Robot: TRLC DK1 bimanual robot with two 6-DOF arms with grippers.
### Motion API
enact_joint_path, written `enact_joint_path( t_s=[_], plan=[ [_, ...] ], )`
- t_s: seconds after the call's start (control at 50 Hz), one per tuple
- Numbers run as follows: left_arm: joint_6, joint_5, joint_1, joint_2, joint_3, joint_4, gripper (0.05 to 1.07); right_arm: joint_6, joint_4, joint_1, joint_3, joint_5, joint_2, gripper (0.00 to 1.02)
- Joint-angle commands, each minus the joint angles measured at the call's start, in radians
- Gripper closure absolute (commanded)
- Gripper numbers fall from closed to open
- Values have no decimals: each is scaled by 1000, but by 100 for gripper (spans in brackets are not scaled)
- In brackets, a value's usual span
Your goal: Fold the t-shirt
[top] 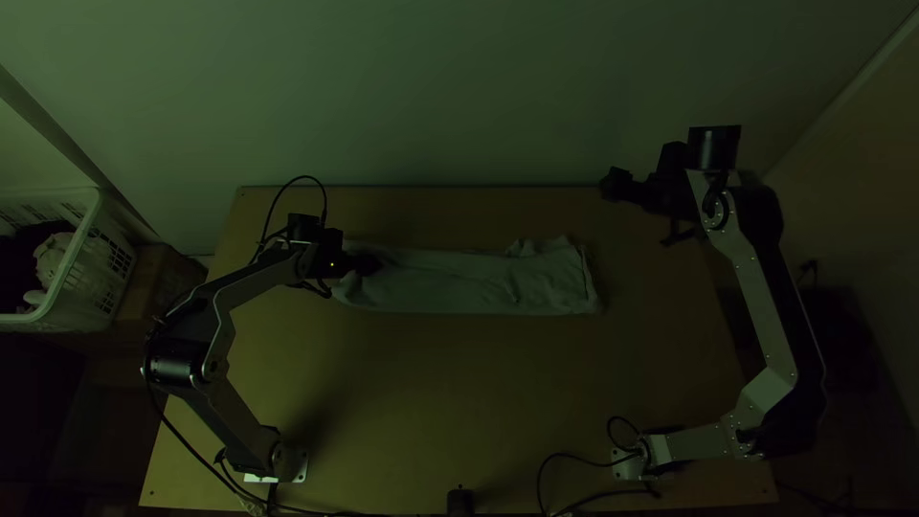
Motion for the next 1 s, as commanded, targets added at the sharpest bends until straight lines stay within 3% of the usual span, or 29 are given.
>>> enact_joint_path(
  t_s=[0.0,0.04,0.08,0.42,0.98],
  plan=[
    [-39,-40,-23,-8,-61,-1,67,21,-4,7,-34,-3,-34,4],
    [-47,-51,-21,-17,-70,25,89,21,-4,6,-42,-3,-37,4],
    [-47,-54,-16,-25,-79,39,104,21,-2,3,-51,-3,-42,4],
    [-1,-86,131,-111,-53,-44,105,21,16,-16,-134,-3,-65,4],
    [284,-301,422,-141,218,-369,105,21,82,-62,-249,-5,-97,4]
  ],
)
